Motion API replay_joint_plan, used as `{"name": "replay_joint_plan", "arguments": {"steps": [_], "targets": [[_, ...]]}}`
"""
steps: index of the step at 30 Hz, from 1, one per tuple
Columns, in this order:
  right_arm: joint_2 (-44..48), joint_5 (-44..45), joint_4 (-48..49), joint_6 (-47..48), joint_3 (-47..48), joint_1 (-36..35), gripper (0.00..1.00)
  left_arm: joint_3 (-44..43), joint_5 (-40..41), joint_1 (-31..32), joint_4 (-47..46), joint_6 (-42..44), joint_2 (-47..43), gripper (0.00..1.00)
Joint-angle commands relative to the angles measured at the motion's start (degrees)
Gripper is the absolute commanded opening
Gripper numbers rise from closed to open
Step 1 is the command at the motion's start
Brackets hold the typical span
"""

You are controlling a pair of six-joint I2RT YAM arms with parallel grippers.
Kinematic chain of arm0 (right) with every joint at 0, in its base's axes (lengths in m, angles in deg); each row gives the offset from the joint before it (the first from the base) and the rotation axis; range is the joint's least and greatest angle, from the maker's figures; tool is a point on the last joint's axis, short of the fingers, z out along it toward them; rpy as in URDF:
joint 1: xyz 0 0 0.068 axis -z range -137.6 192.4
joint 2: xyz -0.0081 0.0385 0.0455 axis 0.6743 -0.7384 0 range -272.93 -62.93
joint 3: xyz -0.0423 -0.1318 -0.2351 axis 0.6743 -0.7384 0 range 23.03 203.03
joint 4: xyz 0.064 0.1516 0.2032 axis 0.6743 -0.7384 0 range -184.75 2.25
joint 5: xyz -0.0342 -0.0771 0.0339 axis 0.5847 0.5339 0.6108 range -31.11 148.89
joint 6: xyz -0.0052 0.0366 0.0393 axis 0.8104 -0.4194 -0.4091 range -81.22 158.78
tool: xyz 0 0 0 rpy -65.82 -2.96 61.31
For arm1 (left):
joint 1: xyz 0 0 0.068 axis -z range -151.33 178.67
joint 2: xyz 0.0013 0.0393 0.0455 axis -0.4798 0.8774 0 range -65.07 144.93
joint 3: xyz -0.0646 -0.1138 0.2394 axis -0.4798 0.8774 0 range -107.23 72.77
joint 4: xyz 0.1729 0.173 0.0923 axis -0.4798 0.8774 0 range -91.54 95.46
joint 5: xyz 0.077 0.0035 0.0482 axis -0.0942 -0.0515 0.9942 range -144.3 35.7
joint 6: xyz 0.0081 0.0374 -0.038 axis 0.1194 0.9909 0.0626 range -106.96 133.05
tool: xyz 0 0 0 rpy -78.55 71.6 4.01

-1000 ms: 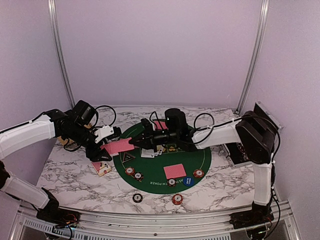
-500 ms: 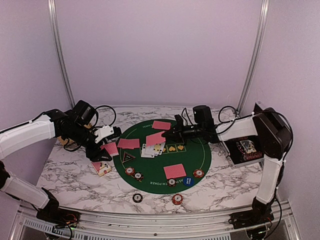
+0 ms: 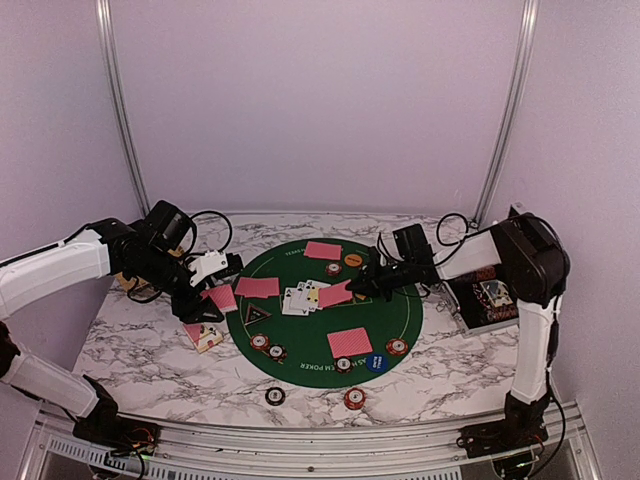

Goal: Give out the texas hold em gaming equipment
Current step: Place the poker card in the community card area, then pick up the poker card from the face-down deck piles.

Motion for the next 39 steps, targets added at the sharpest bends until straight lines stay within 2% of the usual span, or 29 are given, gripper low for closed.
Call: {"name": "replay_joint_plan", "arguments": {"steps": [1, 8, 12, 17, 24, 29, 32, 39], "targets": [[-2.31, 0.73, -1.54, 2.47, 3.61, 0.16, 0.0, -0.04, -0.74, 0.09, -0.78, 0.11, -1.39, 0.01], [-4.33, 2.24, -4.74, 4.72, 6.04, 0.17, 0.02, -0.13, -0.9, 0.09, -0.82, 0.01, -1.34, 0.01], [-4.61, 2.73, -6.12, 5.37, 6.97, 0.16, 0.15, -0.37, -1.08, 0.09, -0.83, -0.11, -1.16, 0.01], [-2.99, 5.35, -10.78, 7.51, 7.54, 0.16, 0.37, -0.52, -1.05, 0.09, -0.75, -0.15, -1.12, 0.01], [3.71, 11.4, -16.39, 10.19, 6.96, -0.41, 0.52, -0.35, -1.17, 0.09, -0.83, -0.15, -1.08, 0.01], [8.23, 13.28, -18.48, 10.42, 9.99, -4.82, 0.68, -0.26, -1.42, 0.09, -0.83, -0.2, -0.94, 0.01], [8.95, 10.86, -15.89, 8.22, 12.02, -8.47, 0.75, -0.55, -1.49, 0.09, -0.81, -0.31, -0.76, 0.01], [5.94, 2.44, -0.82, -2.98, 12.45, -16.29, 0.83, -0.86, -1.56, 0.09, -0.92, -0.46, -0.52, 0.01]]}}
